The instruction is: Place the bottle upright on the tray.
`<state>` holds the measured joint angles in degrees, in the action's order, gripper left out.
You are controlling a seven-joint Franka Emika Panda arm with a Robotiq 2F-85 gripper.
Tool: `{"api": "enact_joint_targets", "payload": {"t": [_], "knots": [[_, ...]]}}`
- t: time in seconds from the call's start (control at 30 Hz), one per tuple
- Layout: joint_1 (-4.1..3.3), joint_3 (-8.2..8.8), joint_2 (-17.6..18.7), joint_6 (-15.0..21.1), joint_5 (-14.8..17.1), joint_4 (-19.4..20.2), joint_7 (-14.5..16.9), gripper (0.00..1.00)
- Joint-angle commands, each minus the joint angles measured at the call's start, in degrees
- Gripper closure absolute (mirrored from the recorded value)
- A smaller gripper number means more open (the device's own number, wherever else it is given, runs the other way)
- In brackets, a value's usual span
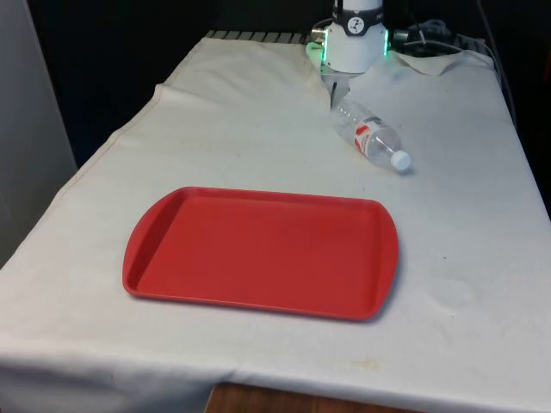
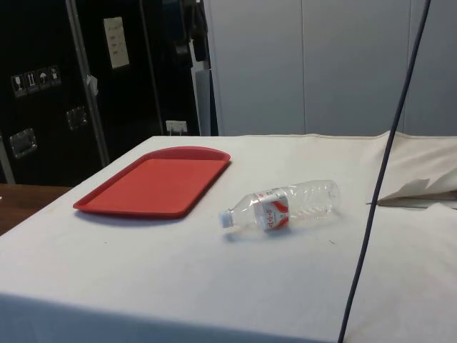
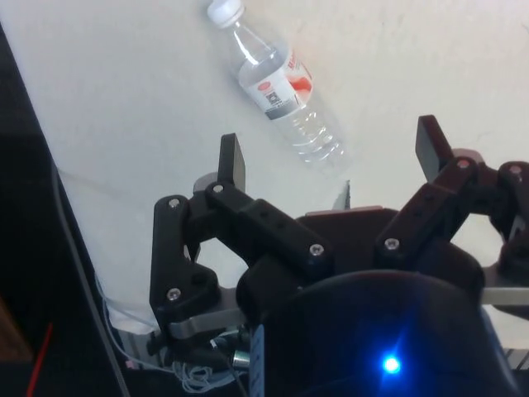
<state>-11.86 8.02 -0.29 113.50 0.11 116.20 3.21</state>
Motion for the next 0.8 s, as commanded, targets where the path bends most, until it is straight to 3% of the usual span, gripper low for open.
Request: {"api": "enact_joint_targets", "payload": {"t": [0.0,0.43,0.77], "knots": [[-0.11,-0.17,-0.69,0.92,-0.17,0.92,-0.06,0.0],[0.0,-1.38,-2.12,1.49,0.0,3.84,0.46,0.0],[-0.06,-2.46,-4.01,3.95,-0.06,7.56,0.92,0.0]]}}
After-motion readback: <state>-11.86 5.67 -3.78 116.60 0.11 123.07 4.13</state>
